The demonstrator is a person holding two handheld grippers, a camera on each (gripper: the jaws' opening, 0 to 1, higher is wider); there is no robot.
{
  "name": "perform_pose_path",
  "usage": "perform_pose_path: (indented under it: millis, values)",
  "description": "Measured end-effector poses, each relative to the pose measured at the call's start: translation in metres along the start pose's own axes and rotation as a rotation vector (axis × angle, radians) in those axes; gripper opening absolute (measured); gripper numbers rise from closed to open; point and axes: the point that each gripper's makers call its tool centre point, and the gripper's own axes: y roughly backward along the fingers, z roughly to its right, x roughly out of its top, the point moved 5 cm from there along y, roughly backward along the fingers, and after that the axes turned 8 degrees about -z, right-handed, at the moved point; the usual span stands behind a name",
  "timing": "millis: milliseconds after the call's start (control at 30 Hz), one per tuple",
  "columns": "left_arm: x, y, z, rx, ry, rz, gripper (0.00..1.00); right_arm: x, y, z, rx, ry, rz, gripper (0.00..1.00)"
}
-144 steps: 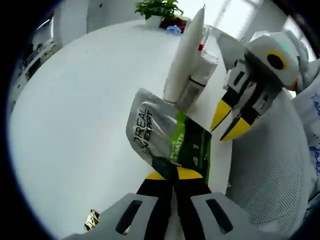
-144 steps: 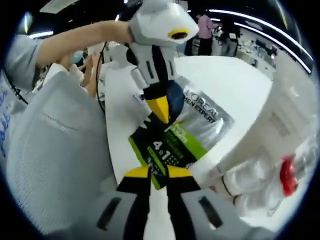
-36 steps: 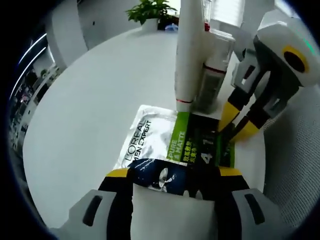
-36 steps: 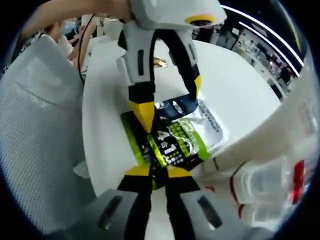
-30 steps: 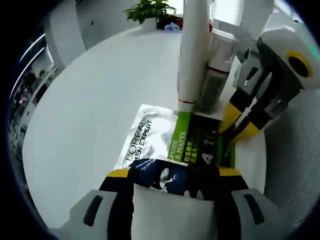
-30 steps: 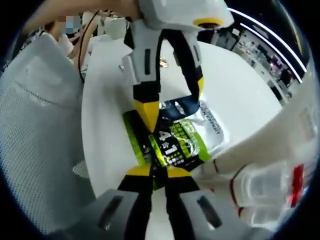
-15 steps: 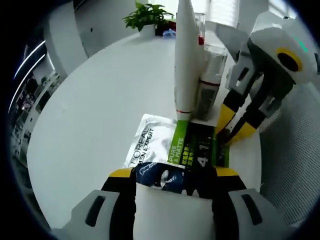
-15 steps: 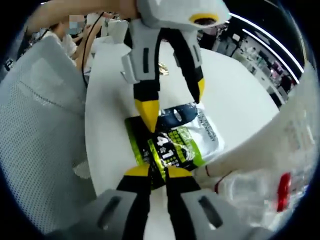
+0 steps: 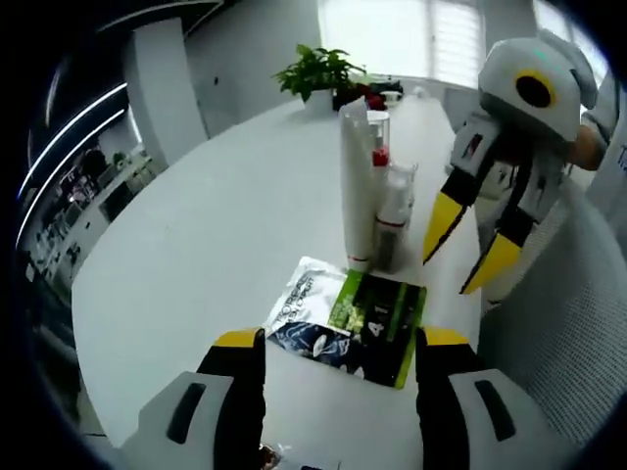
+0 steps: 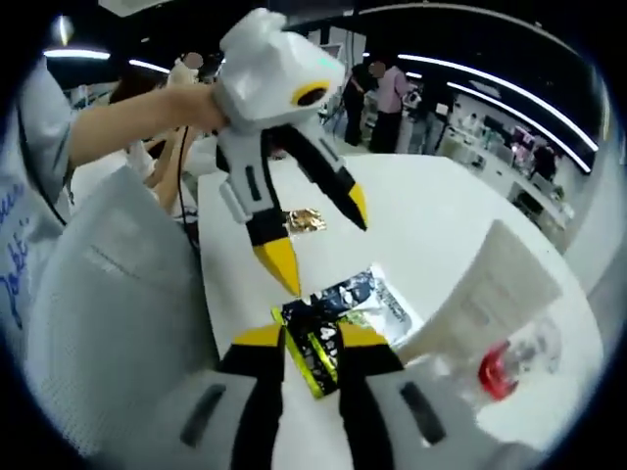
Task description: Arrange the skincare products in the storage area until every visible bottle or jar stands upright without overlapping.
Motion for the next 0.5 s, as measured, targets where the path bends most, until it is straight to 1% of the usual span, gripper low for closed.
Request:
perform_pose_path:
  millis: [67, 133, 200, 333, 433, 500]
  values:
    - [-0.004, 0.009, -0.001, 0.026, 0.03, 0.005, 0.58, 0.002, 0.008, -0.001, -0.01, -0.019, 0.024, 0.24]
    - [-0.006, 0.016, -0.002, 0.052, 0.056, 0.031, 0.61, 0.003, 0.016, 0.001, -0.032, -0.044, 0.047, 0.29]
    - [-0.007, 0.026, -0.002, 0.071, 0.108, 0.065, 0.64, 0.003, 0.023, 0.002, -0.049, -0.061, 0.06, 0.33]
    - [-0.012, 0.042, 0.001, 0.109, 0.133, 0.095, 0.66, 0.004, 0.042, 0.007, -0.095, -0.094, 0.105, 0.4]
    - [-0.015, 0.051, 0.005, 0.134, 0.151, 0.102, 0.72, 0.003, 0.055, 0.012, -0.129, -0.119, 0.118, 0.47]
    - [-0.016, 0.058, 0.007, 0.151, 0.167, 0.113, 0.75, 0.0, 0.062, 0.017, -0.17, -0.137, 0.128, 0.5]
